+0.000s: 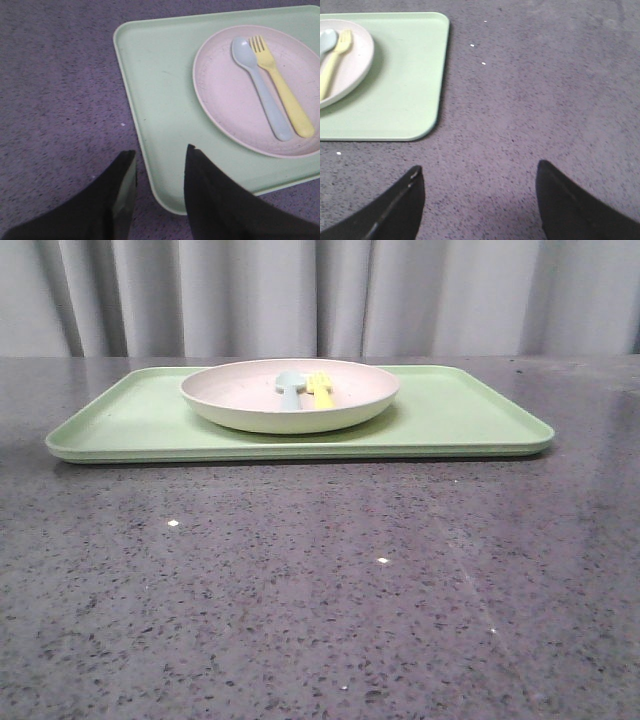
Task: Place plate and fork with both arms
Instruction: 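Move the right gripper above the yellow fork on the plate, then lower the right gripper and grasp the yellow fork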
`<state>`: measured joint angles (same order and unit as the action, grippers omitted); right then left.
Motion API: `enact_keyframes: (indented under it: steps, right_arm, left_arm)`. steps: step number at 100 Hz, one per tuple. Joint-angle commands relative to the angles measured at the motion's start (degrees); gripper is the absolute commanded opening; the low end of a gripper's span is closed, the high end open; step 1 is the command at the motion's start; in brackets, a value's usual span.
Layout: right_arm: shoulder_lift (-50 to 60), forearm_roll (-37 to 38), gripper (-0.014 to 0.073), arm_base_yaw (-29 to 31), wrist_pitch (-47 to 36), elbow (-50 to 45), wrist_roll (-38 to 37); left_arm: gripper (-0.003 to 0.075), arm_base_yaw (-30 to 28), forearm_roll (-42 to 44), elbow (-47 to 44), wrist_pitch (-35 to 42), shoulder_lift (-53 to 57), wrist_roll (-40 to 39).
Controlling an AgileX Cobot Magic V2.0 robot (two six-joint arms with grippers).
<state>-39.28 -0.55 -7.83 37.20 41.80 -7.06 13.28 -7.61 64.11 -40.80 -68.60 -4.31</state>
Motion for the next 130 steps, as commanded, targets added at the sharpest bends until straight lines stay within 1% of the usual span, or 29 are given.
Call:
enact_keyframes:
  steps: [1,6,14,24,49,68,88,94,115,130]
  right_arm:
    - [-2.87,-0.01,0.0486,-1.49,-2.10,4.92,0.60]
    - [-4.69,-0.01,0.0486,-2.58,-1.42,7.00,0.60]
    - [-7.95,-0.01,0.0486,-4.39,-0.34,10.47,0.60]
    - [-12.97,-0.01,0.0486,-6.96,0.98,15.45,0.60]
    - [-26.76,-0.01,0.0486,-12.84,5.93,28.78,0.60]
    - [-38.97,-0.01,0.0486,-16.95,11.76,41.66,0.50]
    - [-51.44,0.05,0.0485,-20.31,17.59,55.70,-2.16]
    - [-55.19,0.05,0.0485,-21.11,19.40,59.87,-3.97]
    - [-66.56,0.10,0.0485,-22.38,25.18,71.75,-8.18]
    - [-72.69,0.55,0.0485,-22.40,28.59,77.20,-9.23]
  left_arm:
    - [0.0242,0.24,2.87,-1.06,3.14,6.25,-2.13]
    - [0.0242,0.24,4.36,-2.78,3.14,9.04,-2.81]
    - [0.0242,0.24,7.61,-5.35,2.79,13.44,-6.86]
    - [0.0242,0.24,11.47,-8.58,1.98,18.02,-9.31]
    - [0.0242,0.24,11.63,-14.53,1.61,26.67,-9.73]
    - [0.0242,0.24,11.28,-16.00,1.49,27.83,-9.73]
    - [0.0242,0.24,10.35,-16.00,1.72,27.83,-9.73]
    - [0.0242,0.24,10.12,-16.00,1.79,27.83,-9.73]
    - [0.0242,0.24,10.00,-16.00,1.79,27.83,-9.73]
    - [0.0242,0.24,9.11,-16.00,1.79,27.83,-9.73]
